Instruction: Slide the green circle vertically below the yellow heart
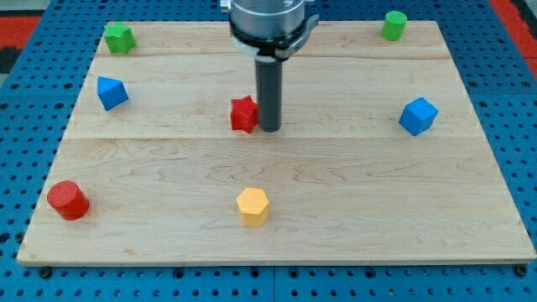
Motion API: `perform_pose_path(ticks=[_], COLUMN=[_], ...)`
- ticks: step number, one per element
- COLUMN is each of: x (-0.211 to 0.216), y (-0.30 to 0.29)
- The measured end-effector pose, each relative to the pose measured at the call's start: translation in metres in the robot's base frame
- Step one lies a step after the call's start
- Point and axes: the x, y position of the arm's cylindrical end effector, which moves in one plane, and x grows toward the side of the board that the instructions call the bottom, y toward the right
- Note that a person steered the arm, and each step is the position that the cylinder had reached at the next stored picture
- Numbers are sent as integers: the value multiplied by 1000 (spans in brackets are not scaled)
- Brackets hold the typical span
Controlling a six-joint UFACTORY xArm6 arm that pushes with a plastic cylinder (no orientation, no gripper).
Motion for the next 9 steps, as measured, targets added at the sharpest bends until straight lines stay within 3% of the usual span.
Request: perform_pose_path(ticks=[2,3,4,5,6,7,8,9], x=[-136,-191,-225,-224,-223,-200,-142,-120], y=[217,276,254,225,141,93,60,51])
